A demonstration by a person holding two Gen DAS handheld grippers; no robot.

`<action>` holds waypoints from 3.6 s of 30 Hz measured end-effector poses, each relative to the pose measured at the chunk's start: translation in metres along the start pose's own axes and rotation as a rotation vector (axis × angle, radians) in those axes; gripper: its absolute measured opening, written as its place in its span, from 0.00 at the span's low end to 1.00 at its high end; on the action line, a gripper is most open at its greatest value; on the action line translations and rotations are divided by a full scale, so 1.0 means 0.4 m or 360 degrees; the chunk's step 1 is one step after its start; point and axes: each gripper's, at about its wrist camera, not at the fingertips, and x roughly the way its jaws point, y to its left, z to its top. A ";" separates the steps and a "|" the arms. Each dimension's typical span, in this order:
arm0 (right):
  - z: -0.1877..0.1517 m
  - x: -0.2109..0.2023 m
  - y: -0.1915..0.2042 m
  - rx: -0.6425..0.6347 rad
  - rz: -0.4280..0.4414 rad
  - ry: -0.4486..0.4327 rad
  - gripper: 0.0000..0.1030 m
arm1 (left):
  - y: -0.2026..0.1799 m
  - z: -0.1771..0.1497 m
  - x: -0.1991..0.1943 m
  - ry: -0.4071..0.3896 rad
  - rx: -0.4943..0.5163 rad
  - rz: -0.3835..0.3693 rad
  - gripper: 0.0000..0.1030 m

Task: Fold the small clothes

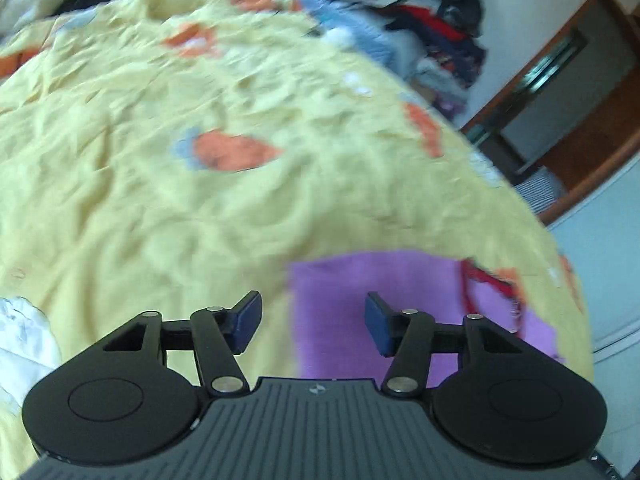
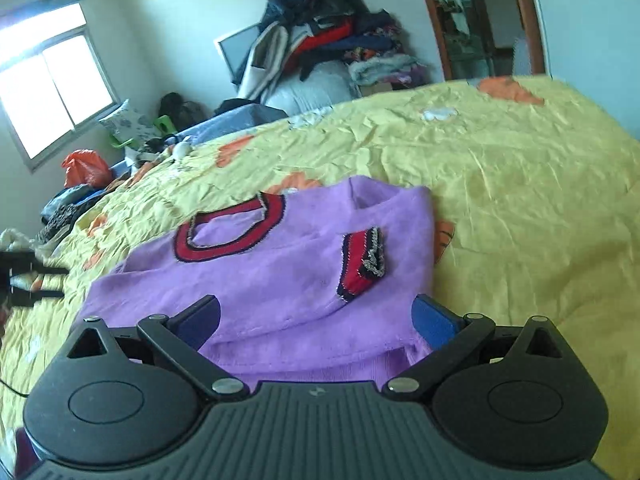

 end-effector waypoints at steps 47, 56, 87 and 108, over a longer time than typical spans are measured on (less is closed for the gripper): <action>-0.185 0.020 0.114 -0.0711 -0.0113 0.0268 1.00 | -0.011 -0.471 -0.200 0.0076 0.0714 0.0093 0.47; -0.376 -0.230 0.100 -0.0738 -0.0078 0.0282 1.00 | 0.036 -0.680 -0.367 0.0147 0.0862 0.0228 0.47; -0.534 -0.496 0.003 -0.0594 -0.0282 0.0153 1.00 | 0.199 -0.843 -0.394 0.0213 0.0046 -0.0283 0.70; -0.535 -0.543 -0.041 -0.0186 -0.0047 0.0156 0.45 | 0.260 -0.868 -0.389 0.0328 0.0018 -0.0389 0.03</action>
